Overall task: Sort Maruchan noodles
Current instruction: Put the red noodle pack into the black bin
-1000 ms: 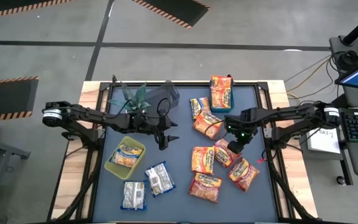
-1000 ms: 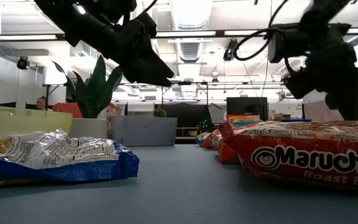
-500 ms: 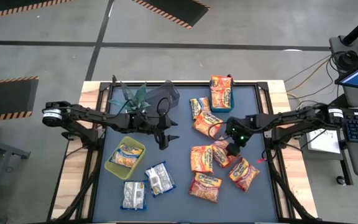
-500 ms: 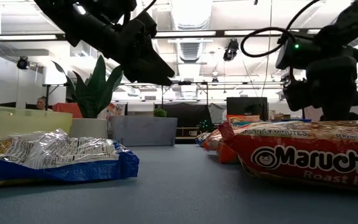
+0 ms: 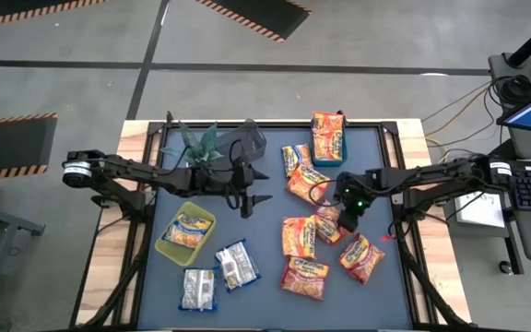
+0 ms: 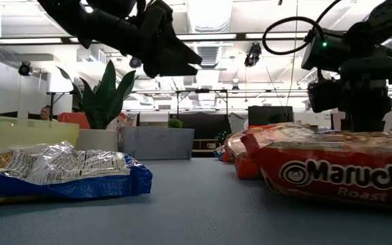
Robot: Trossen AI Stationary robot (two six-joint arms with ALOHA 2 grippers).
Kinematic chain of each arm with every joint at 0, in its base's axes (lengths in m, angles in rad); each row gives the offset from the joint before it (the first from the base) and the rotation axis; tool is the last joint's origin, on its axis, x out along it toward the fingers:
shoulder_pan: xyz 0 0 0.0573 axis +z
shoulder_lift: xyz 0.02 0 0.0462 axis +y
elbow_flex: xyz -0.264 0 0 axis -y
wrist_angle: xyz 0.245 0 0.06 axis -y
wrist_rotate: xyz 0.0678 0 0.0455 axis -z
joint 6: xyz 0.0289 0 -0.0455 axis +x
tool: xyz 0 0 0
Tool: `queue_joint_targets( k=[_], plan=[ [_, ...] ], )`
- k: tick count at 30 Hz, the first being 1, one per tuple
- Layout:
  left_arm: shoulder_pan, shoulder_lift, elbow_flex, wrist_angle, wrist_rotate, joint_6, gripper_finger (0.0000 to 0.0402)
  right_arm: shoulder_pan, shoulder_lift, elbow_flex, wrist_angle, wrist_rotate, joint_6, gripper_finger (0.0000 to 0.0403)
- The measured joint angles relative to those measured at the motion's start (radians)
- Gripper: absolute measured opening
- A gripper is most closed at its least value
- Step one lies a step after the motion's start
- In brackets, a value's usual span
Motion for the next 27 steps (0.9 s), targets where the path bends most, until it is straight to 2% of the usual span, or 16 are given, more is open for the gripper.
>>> queue_joint_targets(
  k=[7,14,17,22,27],
  plan=[
    [0.0,0.0,0.0,0.022,0.0,0.007,0.0276,0.0,-0.08,0.016,-0.014,0.025,-0.038,0.0079],
    [0.0,0.0,0.0,0.062,0.035,0.007,0.0276,0.0,-0.166,0.087,-0.119,0.091,-0.125,0.0066],
    [0.0,0.0,0.0,0.089,0.059,0.007,0.0276,0.0,-0.19,0.129,-0.145,0.174,-0.163,0.0064],
    [0.0,0.001,0.0,0.148,0.06,0.007,0.0276,0.0,-0.193,0.212,-0.076,0.374,-0.296,0.0064],
    [0.001,0.002,0.0,0.194,0.06,0.006,0.0276,0.0,-0.154,0.241,0.135,0.536,-0.481,0.0064]
  ],
)
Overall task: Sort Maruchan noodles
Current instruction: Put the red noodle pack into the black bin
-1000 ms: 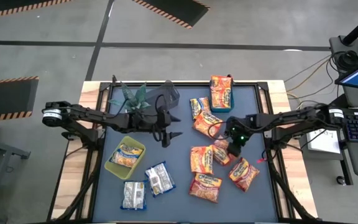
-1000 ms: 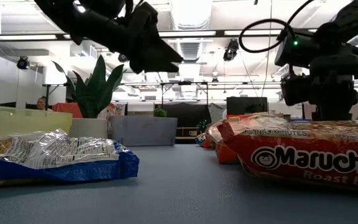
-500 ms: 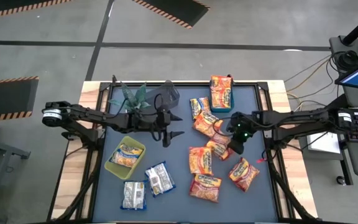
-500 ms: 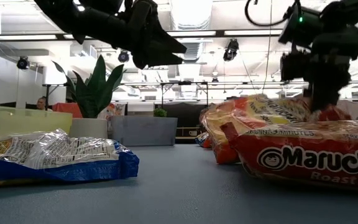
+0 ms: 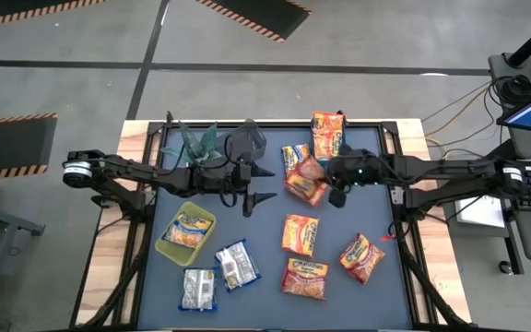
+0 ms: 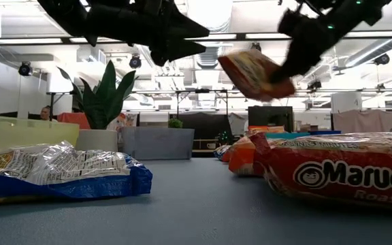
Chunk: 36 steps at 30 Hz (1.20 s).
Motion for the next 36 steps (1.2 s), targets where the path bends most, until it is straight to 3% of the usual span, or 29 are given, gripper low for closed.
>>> queue_joint_targets(
  k=[8,13,22,36],
  plan=[
    [0.0,0.0,0.0,0.029,-0.077,-0.016,0.0276,0.0,0.116,-0.009,0.338,0.078,-0.165,0.0063],
    [0.0,-0.001,0.0,0.038,-0.19,-0.002,0.0276,-0.002,0.176,-0.009,0.44,0.129,-0.145,0.0063],
    [0.001,0.002,0.0,0.036,-0.393,0.009,0.0276,0.001,0.214,-0.008,0.556,0.092,-0.143,0.0063],
    [0.003,0.002,0.0,0.09,-0.385,0.036,0.0276,0.012,0.247,-0.008,0.705,0.095,-0.23,0.0062]
  ],
)
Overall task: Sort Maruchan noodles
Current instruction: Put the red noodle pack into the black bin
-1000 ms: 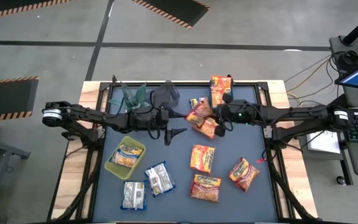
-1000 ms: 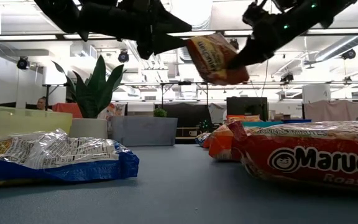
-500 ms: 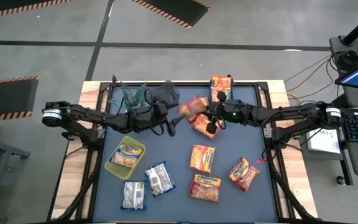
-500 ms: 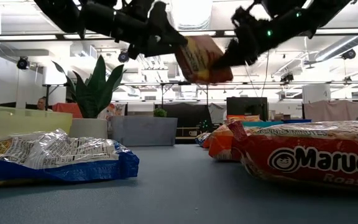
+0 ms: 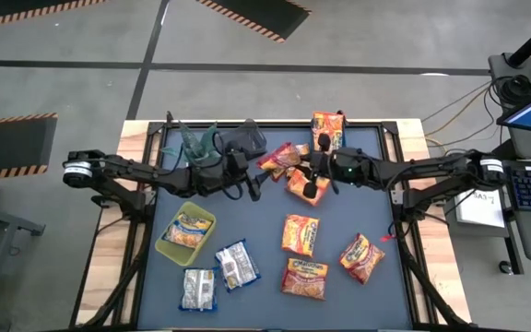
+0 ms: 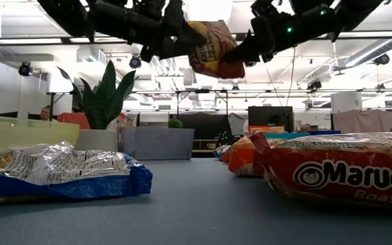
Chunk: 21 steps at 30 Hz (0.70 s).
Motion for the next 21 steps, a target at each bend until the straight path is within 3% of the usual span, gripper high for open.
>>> queue_joint_targets(
  k=[7,17,21],
  plan=[
    [0.0,0.0,0.0,0.039,0.042,0.021,0.0258,0.0,0.086,-0.002,0.087,0.004,-0.025,0.0063],
    [0.0,0.0,0.0,0.032,0.038,0.018,0.0142,-0.001,0.116,-0.002,0.106,0.007,-0.008,0.0064],
    [-0.001,0.0,0.0,0.034,0.04,0.019,0.0106,-0.002,0.103,-0.002,0.108,-0.038,0.014,0.0083]
  ],
)
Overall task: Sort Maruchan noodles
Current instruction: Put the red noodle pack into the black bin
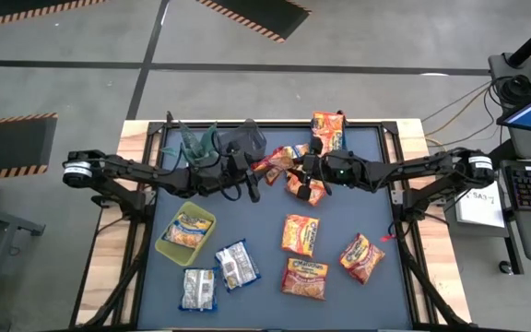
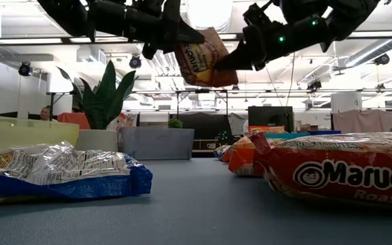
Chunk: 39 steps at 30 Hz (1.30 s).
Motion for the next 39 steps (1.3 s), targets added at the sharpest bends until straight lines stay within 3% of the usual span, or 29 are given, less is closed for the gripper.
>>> queue_joint_targets(
  k=[5,13,18,23,26,31,33,36,39],
  plan=[
    [0.001,0.0,0.0,-0.001,-0.001,0.003,0.0086,0.0,-0.007,0.005,-0.005,-0.007,0.023,0.0127],
    [0.001,-0.002,0.0,-0.002,-0.003,0.012,0.0101,-0.001,-0.044,0.008,-0.063,0.024,0.032,0.02],
    [0.002,-0.017,0.007,-0.003,-0.083,0.06,0.0085,-0.002,-0.114,0.009,-0.148,0.103,0.042,0.0224],
    [0.01,-0.019,0.084,-0.088,-0.116,0.123,0.0076,-0.007,-0.17,0.009,-0.195,0.117,0.058,0.0235],
    [0.021,-0.013,0.163,-0.226,-0.18,0.145,0.0075,-0.007,-0.187,0.009,-0.212,0.135,0.051,0.0235],
    [0.068,0.029,0.291,-0.451,-0.413,0.186,0.0075,-0.007,-0.187,0.009,-0.21,0.136,0.037,0.0233],
    [0.092,0.044,0.323,-0.504,-0.443,0.191,0.0075,-0.008,-0.184,0.009,-0.217,0.136,0.035,0.0234],
    [0.111,0.056,0.359,-0.609,-0.376,0.17,0.0075,-0.009,-0.183,0.009,-0.251,0.135,0.06,0.0235],
    [0.11,0.056,0.392,-0.745,-0.189,0.156,0.0075,-0.012,-0.184,0.009,-0.32,0.133,0.105,0.0234]
  ],
)
